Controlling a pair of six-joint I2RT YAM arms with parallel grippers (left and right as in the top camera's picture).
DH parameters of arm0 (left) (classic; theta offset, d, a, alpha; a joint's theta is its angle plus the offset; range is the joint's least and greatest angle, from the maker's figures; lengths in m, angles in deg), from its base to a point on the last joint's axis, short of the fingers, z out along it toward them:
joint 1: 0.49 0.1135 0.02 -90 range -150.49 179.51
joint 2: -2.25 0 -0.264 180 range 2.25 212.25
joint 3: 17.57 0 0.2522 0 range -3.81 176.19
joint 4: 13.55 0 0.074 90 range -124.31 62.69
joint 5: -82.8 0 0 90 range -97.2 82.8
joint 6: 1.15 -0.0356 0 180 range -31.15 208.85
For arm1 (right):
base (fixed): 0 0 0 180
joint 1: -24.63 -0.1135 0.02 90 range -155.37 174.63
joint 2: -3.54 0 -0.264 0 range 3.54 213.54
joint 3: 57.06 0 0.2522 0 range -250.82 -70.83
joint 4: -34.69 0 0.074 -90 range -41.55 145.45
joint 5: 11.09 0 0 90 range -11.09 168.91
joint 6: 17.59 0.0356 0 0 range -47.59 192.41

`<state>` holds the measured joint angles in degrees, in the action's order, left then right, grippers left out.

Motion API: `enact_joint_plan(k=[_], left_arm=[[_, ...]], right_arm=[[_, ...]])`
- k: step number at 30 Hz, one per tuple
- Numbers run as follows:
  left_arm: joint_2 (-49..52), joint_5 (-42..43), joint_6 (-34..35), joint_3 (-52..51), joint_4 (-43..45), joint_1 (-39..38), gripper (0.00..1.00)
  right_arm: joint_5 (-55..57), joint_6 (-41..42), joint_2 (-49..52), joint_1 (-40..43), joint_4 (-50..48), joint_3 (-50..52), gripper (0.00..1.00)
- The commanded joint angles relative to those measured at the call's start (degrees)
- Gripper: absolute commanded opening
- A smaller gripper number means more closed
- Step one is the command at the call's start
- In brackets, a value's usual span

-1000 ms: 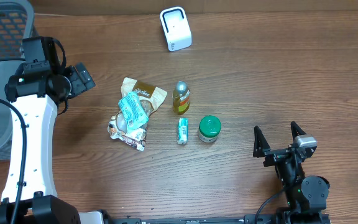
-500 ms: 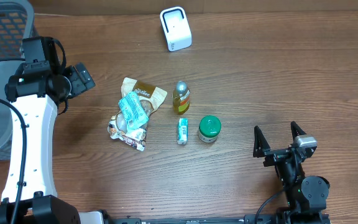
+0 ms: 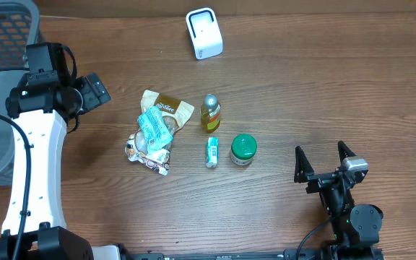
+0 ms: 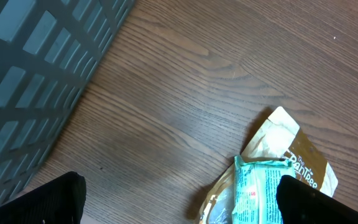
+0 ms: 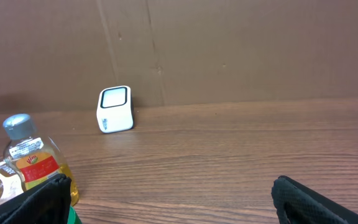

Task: Scan the item barcode

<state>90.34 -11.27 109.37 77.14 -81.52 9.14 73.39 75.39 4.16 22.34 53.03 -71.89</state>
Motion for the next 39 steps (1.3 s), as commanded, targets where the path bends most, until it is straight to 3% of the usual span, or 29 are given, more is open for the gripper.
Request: enact_joint_plan(k=[1, 12, 19, 25, 32, 33, 39], left_arm=[[-0.3, 0.1, -0.8, 0.4, 0.1, 0.1, 1.00], [-0.3, 0.1, -0.8, 0.4, 0.1, 0.1, 0.99], [-0.3, 0.1, -0.8, 0.4, 0.1, 0.1, 1.00], [-0.3, 0.1, -0.8, 0.4, 0.1, 0.1, 1.00], [-0.3, 0.1, -0.8, 0.4, 0.1, 0.1, 0.99], [-0.3, 0.1, -0.8, 0.4, 0.1, 0.1, 1.00], [-0.3, 0.1, -0.8, 0.4, 0.1, 0.1, 1.00]], right_arm=[[0.5, 0.0, -0.5, 0.0, -0.2, 0.6, 1.00], [-0.6, 0.3, -0.5, 0.0, -0.2, 0.6, 1.00], [-3.8, 7.1, -0.5, 0.0, -0.3, 0.4, 1.00], [-3.7, 7.7, -0.2, 0.1, 7.5, -7.4, 1.00], [2.3, 7.8, 15.2, 0.1, 25.4, -37.4, 1.00], [2.2, 8.4, 21.3, 0.1, 31.3, -44.8, 1.00], [-4.3, 9.7, 46.1, 0.1, 54.6, -66.3, 1.00]])
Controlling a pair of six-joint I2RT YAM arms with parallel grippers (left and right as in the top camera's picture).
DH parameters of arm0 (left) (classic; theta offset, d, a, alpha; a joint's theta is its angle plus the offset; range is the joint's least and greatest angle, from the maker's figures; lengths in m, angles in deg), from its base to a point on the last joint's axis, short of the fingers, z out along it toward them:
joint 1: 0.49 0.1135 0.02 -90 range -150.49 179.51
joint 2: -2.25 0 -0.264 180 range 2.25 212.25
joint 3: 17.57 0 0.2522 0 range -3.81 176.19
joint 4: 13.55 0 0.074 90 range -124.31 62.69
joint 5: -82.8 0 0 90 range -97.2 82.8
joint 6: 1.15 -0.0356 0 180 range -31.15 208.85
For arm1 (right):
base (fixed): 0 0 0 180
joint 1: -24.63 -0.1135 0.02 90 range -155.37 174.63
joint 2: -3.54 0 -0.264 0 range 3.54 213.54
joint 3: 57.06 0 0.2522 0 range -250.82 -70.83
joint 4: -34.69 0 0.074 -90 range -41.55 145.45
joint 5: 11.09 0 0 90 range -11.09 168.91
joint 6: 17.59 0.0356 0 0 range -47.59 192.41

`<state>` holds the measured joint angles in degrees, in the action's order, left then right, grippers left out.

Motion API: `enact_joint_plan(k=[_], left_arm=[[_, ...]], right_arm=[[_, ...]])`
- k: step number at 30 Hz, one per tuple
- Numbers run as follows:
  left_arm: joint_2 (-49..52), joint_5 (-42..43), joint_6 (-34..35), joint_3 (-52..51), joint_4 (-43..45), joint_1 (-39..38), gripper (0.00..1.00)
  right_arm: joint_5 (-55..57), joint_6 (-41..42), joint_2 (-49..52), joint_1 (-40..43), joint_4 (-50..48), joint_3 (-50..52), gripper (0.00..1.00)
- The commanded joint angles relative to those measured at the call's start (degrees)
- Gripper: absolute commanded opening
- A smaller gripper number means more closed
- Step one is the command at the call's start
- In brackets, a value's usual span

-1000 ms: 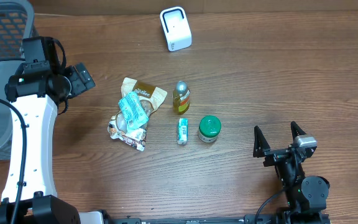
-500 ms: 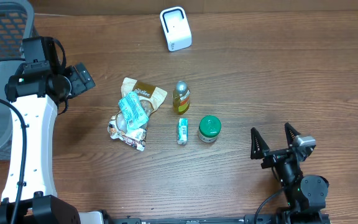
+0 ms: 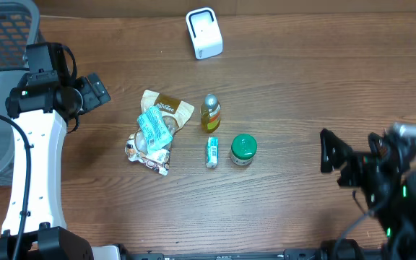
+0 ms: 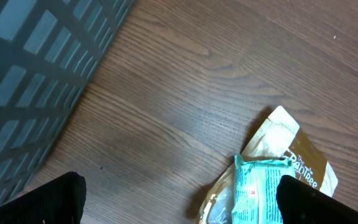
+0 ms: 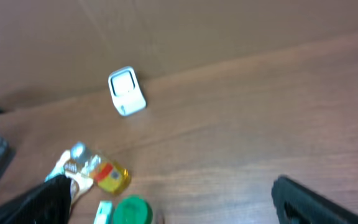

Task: Scan the item barcode
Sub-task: 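Move the right gripper over the green-capped jar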

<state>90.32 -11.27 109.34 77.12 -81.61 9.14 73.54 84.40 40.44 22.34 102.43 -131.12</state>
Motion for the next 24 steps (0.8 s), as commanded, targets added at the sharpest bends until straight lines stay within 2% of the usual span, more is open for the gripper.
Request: enact_joint_plan(k=[1, 6, 8, 9, 10, 11, 17, 24], left_arm=[[-0.3, 0.1, -0.8, 0.5, 0.2, 0.1, 1.00], [-0.3, 0.1, -0.8, 0.5, 0.2, 0.1, 1.00], [-0.3, 0.1, -0.8, 0.5, 0.2, 0.1, 1.00], [-0.3, 0.1, -0.8, 0.5, 0.2, 0.1, 1.00], [-0.3, 0.1, -0.8, 0.5, 0.2, 0.1, 1.00], [-0.3, 0.1, -0.8, 0.5, 0.2, 0.1, 1.00], [-0.3, 0.1, -0.8, 0.5, 0.2, 0.1, 1.00], [-0.3, 0.1, -0.8, 0.5, 0.2, 0.1, 1.00]], right_arm=[[-6.9, 0.7, 13.2, 0.1, 7.1, -9.0, 1.00], [-24.2, 0.7, 27.7, 0.1, 5.4, -11.6, 1.00], [-36.3, 1.4, 37.0, -0.1, 3.1, -11.6, 1.00], [-36.8, 2.5, 38.7, -0.3, 3.1, -11.6, 0.97], [-34.6, 5.1, 42.0, -1.5, 3.4, -11.6, 0.91], [-27.6, 9.6, 45.1, -4.1, 3.8, -11.6, 0.91], [1.1, 27.6, 51.6, -18.3, 3.7, -11.6, 0.96], [13.7, 41.2, 53.4, -28.7, 3.6, -11.3, 1.00]])
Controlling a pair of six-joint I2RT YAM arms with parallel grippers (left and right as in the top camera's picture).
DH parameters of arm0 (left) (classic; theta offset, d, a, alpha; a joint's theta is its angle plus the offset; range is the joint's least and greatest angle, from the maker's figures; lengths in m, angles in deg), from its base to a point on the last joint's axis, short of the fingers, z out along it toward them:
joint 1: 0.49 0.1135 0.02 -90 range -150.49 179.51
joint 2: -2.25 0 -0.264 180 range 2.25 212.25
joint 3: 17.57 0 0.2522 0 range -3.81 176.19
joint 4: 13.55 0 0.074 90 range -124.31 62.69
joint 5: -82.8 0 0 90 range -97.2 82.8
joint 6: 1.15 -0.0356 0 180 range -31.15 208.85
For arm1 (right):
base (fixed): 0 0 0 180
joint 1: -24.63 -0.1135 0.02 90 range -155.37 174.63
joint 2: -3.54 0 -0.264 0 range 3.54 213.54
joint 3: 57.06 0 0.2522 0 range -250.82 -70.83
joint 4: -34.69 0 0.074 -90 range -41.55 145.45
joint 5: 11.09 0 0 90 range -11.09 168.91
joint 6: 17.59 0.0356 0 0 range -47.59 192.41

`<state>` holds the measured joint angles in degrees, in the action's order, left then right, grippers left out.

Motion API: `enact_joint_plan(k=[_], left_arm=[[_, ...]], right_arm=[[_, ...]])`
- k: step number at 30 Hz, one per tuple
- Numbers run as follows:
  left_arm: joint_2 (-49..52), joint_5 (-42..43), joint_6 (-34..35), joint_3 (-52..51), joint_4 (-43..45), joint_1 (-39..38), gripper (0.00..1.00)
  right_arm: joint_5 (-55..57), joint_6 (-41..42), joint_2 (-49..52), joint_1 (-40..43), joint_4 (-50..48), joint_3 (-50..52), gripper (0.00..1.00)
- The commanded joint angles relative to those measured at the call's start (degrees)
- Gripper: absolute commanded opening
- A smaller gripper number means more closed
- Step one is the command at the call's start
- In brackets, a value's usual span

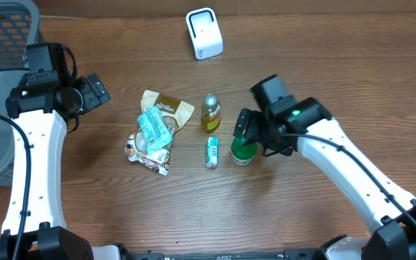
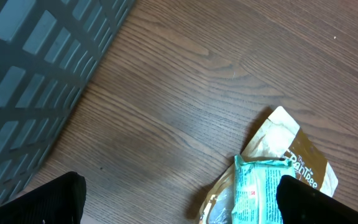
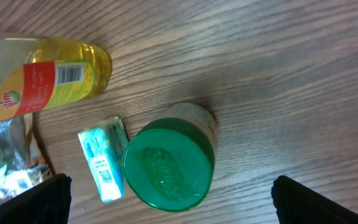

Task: Scan the item barcode
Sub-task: 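Move the right gripper over the green-capped jar, then lower the right gripper around the jar and close on it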

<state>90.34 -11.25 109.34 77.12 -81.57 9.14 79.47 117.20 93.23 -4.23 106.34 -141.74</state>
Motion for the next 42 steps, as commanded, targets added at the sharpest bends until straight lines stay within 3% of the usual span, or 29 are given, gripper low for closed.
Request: enact_joint_plan(k=[1, 13, 30, 39, 40, 42], left_arm=[[-0.3, 0.1, -0.8, 0.5, 0.1, 0.1, 1.00], [-0.3, 0.0, -0.8, 0.5, 0.1, 0.1, 1.00], [-0.3, 0.1, -0.8, 0.5, 0.1, 0.1, 1.00], [-0.3, 0.1, -0.8, 0.5, 0.1, 0.1, 1.00], [-0.3, 0.1, -0.8, 0.5, 0.1, 0.1, 1.00], [-0.3, 0.1, -0.8, 0.5, 0.1, 0.1, 1.00]], right_arm=[[7.9, 9.6, 0.9, -3.1, -0.8, -0.7, 1.00], [9.5, 11.2, 10.1, -6.8, -3.0, -0.7, 1.00], [7.1, 11.2, 10.8, -6.8, -3.8, 0.8, 1.00], [6.9, 11.2, 10.8, -6.8, -3.9, 0.8, 0.91], [6.8, 11.2, 10.8, -6.8, -4.0, 0.8, 0.98], [6.9, 11.2, 10.8, -6.8, -4.2, 0.8, 1.00]])
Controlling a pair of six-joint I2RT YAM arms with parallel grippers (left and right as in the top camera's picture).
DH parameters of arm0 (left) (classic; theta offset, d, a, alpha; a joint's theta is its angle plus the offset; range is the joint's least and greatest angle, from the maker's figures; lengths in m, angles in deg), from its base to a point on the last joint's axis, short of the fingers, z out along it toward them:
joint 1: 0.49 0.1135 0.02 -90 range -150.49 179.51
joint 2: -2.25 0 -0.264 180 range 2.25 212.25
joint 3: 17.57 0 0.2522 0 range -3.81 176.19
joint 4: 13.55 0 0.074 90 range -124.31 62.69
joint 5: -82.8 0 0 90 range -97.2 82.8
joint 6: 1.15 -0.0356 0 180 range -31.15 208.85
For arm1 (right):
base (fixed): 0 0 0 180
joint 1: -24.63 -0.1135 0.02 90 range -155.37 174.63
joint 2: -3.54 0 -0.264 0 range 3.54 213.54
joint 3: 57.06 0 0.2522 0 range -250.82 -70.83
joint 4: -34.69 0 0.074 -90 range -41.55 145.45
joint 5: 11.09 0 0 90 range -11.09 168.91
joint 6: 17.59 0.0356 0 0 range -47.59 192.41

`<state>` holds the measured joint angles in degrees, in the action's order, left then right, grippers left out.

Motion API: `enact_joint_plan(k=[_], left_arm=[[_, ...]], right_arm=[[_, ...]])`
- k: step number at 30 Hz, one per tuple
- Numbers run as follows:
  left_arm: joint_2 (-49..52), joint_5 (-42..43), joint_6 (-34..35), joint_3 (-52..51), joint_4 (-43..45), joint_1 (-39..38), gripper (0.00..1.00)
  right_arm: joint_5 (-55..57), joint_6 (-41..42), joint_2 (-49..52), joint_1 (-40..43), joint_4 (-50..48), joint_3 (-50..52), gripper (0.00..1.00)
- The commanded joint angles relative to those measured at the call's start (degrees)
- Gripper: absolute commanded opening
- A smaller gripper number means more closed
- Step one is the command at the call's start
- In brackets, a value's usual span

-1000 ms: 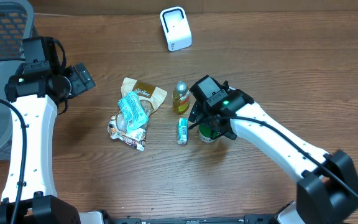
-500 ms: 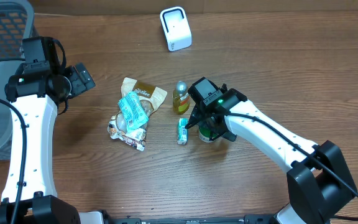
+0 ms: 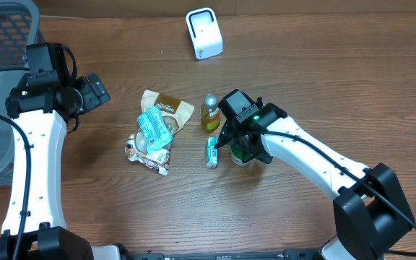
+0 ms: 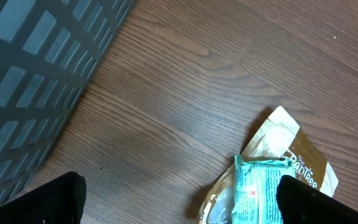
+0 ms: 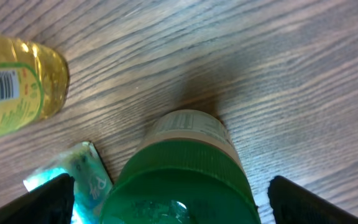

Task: Scan the item barcode
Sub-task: 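Lower the right gripper around the jar and close on it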

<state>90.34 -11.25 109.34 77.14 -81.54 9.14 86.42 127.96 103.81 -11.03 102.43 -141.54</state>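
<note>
A jar with a green lid stands upright on the table, right under my right gripper. The gripper is open, one finger on each side of the lid and not touching it. In the overhead view the right gripper covers most of the jar. The white barcode scanner stands at the back of the table. My left gripper is open and holds nothing. It hovers at the left, near a pile of snack packets.
A yellow bottle lies just behind the jar and a small teal packet lies to its left, both close to my right fingers. The snack pile lies further left. A grey basket stands at the left edge.
My right gripper has come lower and a little to the left. It now straddles the green lid, which fills the bottom of the right wrist view. The left arm has not moved.
My right arm first rested at the front right, facing the scanner. Then it was raised above the right side of the table. After that it hung open over the green-lidded jar, and now it is down around the lid. The left arm and the items stayed put.
</note>
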Motion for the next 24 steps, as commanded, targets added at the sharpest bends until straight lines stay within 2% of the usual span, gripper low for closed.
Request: enact_joint_plan(k=[1, 7, 9, 24], left_arm=[[-0.3, 0.1, -0.8, 0.4, 0.1, 0.1, 1.00], [-0.3, 0.1, -0.8, 0.4, 0.1, 0.1, 1.00], [-0.3, 0.1, -0.8, 0.4, 0.1, 0.1, 1.00], [-0.3, 0.1, -0.8, 0.4, 0.1, 0.1, 1.00]], right_arm=[[-0.1, 0.4, 0.2, 0.0, -0.2, 0.6, 1.00], [-0.1, 0.4, 0.2, 0.0, -0.2, 0.6, 1.00], [-1.2, 0.4, 0.2, 0.0, -0.2, 0.6, 0.96], [-4.2, 1.9, 0.2, 0.0, -0.5, 0.6, 0.96]])
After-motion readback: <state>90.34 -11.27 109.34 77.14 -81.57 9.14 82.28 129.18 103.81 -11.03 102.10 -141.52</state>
